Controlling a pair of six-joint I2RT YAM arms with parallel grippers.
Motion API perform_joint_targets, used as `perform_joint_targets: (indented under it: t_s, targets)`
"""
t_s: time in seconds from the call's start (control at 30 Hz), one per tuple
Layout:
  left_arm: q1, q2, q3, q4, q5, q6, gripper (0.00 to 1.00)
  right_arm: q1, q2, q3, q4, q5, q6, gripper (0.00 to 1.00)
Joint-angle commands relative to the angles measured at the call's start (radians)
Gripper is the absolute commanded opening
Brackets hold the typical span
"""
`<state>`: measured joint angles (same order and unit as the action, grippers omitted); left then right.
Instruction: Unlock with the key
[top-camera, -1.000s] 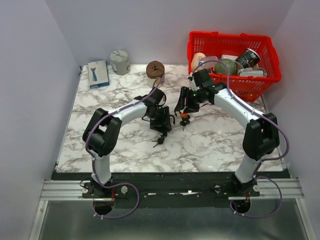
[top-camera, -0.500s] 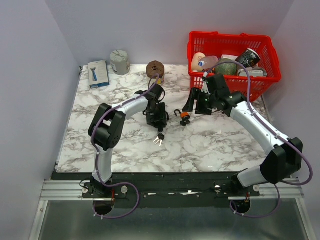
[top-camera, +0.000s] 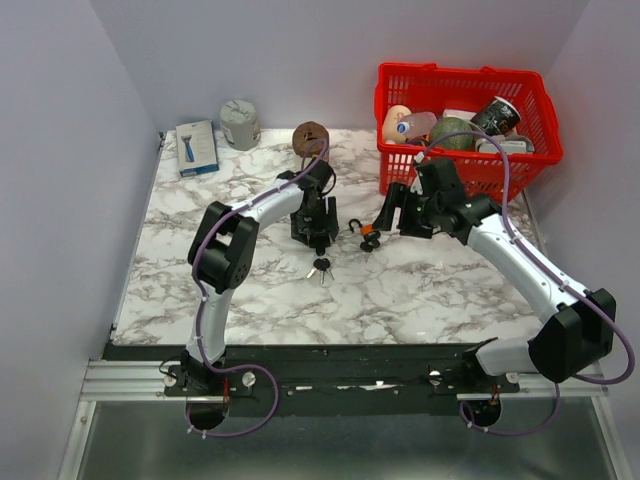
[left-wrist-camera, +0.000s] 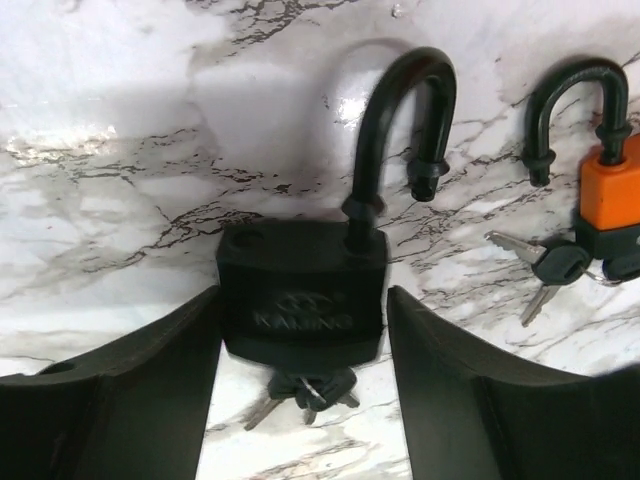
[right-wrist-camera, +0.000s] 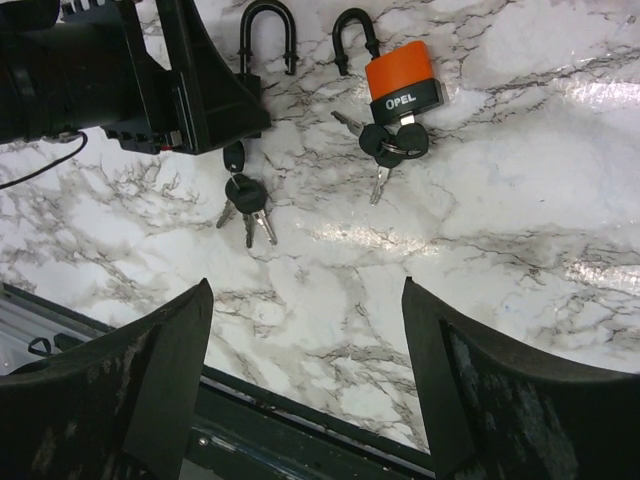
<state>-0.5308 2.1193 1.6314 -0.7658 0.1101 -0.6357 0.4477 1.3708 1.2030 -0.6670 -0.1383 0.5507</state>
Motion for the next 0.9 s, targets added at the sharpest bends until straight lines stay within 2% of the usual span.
perform_joint_targets:
  t_s: [0.0,0.03,0.07,0.23,0.33,0.5,0.77,0.87]
  targets:
    - [0.006,-0.010,0.018,-0.012,-0.069,0.031,0.87,-0.006,-0.021,-0.017,0.014,0.036,0.012,0.84]
    - [0.006,-0.018,0.016,-0.007,-0.079,0.034,0.90,-0.006,-0.022,-0.019,0.018,0.036,0.012,0.84]
    - [0.006,-0.033,0.012,0.000,-0.087,0.037,0.99,-0.007,-0.024,-0.020,0.020,0.037,0.014,0.84]
    - [0.006,-0.097,-0.013,0.048,-0.102,0.059,0.99,-0.009,-0.035,-0.034,0.033,0.045,0.017,0.85]
    - [0.002,-0.192,-0.074,0.111,-0.191,0.067,0.99,-0.015,-0.056,-0.045,0.043,0.068,0.028,0.89]
    - [0.002,-0.464,-0.251,0.295,-0.341,0.064,0.99,-0.027,-0.134,-0.062,0.056,0.172,0.040,0.91]
    - [-0.003,-0.917,-0.490,0.560,-0.446,0.119,0.99,-0.032,-0.315,-0.098,0.129,0.350,-0.038,0.91]
    - [-0.001,-1.030,-0.531,0.541,-0.525,0.114,0.99,-0.032,-0.389,-0.129,0.167,0.422,-0.075,0.91]
